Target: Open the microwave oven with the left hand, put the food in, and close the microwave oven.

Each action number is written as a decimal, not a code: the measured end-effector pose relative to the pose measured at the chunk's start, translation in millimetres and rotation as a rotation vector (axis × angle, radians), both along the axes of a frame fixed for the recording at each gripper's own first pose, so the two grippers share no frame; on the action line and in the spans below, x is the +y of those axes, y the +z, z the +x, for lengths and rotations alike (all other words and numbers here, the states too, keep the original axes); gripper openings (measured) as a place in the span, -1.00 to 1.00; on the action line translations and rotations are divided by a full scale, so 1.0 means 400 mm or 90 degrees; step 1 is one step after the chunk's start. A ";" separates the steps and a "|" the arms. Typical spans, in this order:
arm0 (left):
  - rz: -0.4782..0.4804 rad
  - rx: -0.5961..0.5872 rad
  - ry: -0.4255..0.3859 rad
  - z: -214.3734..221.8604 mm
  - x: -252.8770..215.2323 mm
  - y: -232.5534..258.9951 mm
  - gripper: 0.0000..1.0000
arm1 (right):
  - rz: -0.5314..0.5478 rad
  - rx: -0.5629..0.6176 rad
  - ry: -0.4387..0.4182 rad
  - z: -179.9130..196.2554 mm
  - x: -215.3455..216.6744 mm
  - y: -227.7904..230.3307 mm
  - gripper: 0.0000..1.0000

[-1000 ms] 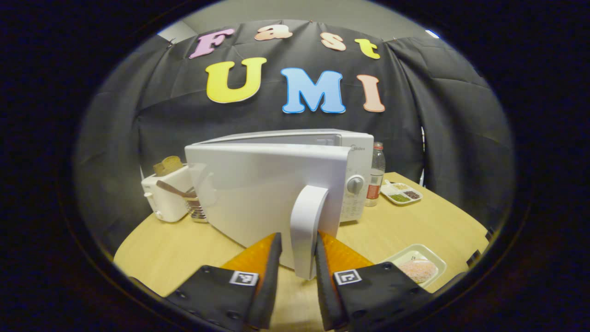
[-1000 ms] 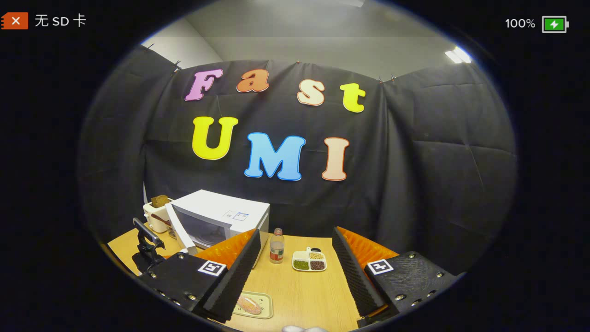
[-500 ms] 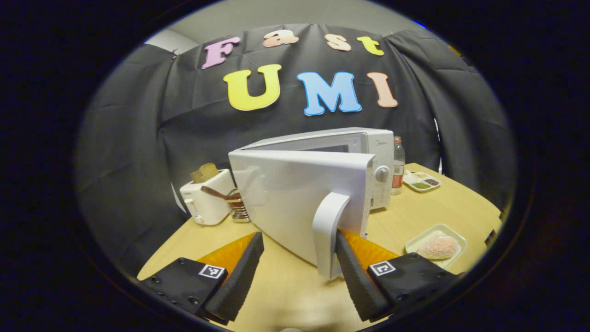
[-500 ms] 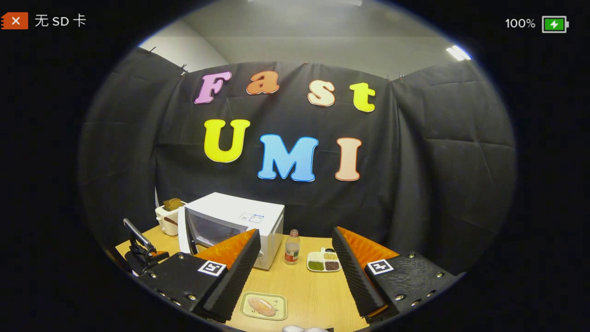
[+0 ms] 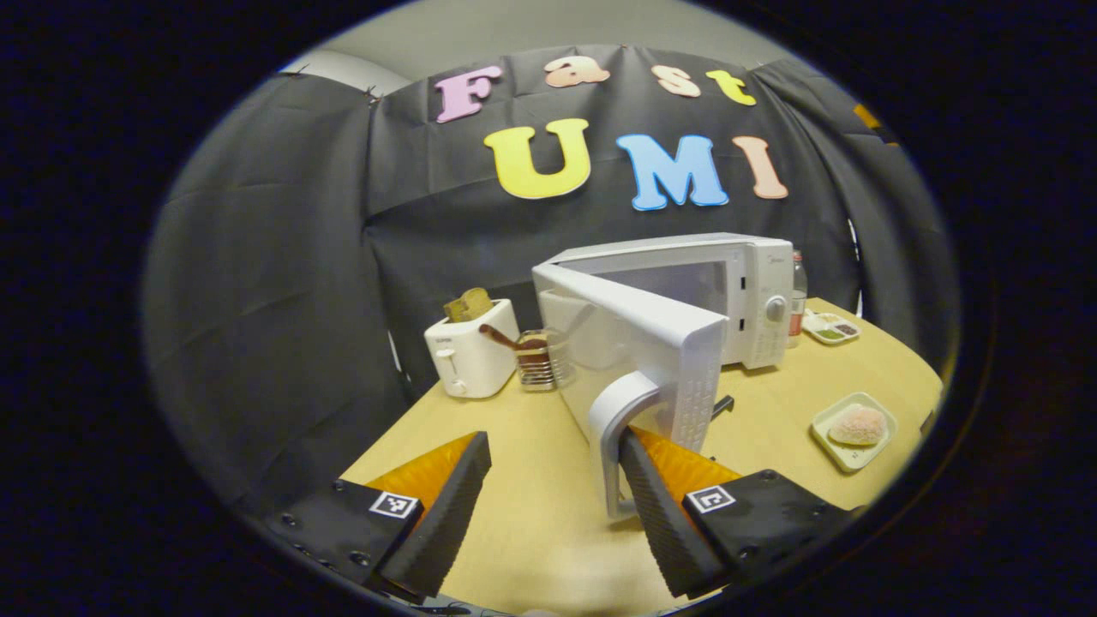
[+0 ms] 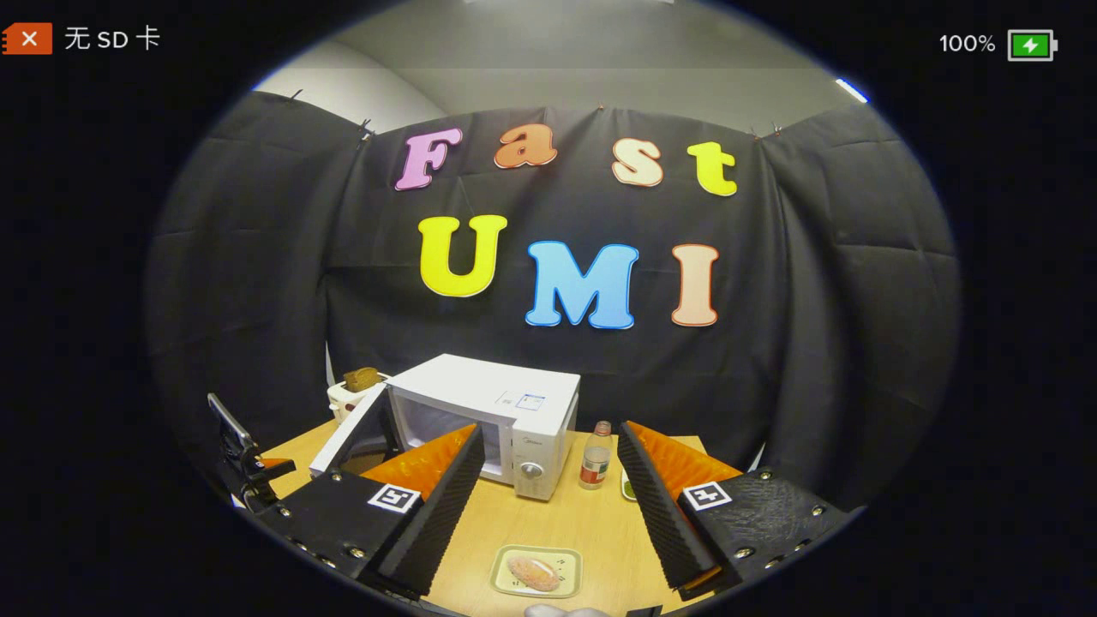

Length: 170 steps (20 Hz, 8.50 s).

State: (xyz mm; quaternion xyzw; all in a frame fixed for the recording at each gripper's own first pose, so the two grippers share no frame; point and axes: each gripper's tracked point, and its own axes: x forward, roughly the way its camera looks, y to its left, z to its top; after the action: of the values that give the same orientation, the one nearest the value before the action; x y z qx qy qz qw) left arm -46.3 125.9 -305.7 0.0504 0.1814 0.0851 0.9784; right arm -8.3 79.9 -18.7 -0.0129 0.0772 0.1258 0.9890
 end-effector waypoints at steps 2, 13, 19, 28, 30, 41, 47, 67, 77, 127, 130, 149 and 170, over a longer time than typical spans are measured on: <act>-0.018 0.004 0.027 -0.024 0.062 -0.001 0.96 | 0.002 0.004 0.013 -0.003 0.027 -0.007 0.92; 0.014 -0.022 0.119 -0.108 0.276 0.077 0.96 | -0.002 0.024 0.032 -0.011 0.072 -0.072 0.91; 0.033 -0.046 0.082 -0.125 0.198 0.141 0.96 | -0.044 0.046 0.020 -0.007 0.006 -0.191 0.92; 0.030 -0.134 0.002 -0.069 0.031 0.394 1.00 | -0.089 0.180 0.063 -0.043 -0.029 -0.556 0.92; 0.025 -0.151 -0.016 -0.039 -0.010 0.450 1.00 | -0.098 0.204 0.072 -0.040 -0.033 -0.622 0.92; 0.033 -0.193 -0.101 0.041 -0.165 0.588 0.97 | -0.137 0.312 0.105 0.022 0.009 -0.900 0.92; 0.049 -0.184 -0.100 0.050 -0.170 0.589 1.00 | -0.137 0.351 0.127 0.053 0.029 -0.983 0.92; 0.086 -0.145 -0.062 0.021 -0.190 0.569 0.89 | -0.054 0.437 0.203 0.062 0.049 -0.964 0.10; 0.044 -0.148 -0.109 0.059 -0.105 0.513 0.94 | 0.280 0.389 0.167 0.209 0.382 -0.650 0.08; 0.006 -0.177 -0.105 0.121 0.024 0.398 0.90 | 0.195 0.061 -0.177 0.554 0.392 -0.489 0.96; 0.027 -0.165 -0.114 0.120 0.006 0.390 1.00 | 0.134 0.039 -0.160 0.505 0.300 -0.434 0.94; 0.066 -0.134 0.054 0.052 0.277 0.308 0.96 | 0.011 0.041 -0.045 0.116 0.034 -0.288 0.94; 0.051 -0.015 0.013 -0.013 0.154 0.040 0.87 | -0.019 0.072 -0.010 0.101 0.010 -0.266 0.95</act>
State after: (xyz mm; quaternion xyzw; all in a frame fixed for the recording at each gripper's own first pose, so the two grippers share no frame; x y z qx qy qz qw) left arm -51.5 187.7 -289.7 0.0869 0.1670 0.1032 0.9767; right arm 32.2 83.8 -125.2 -0.0196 0.1352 0.1178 0.9836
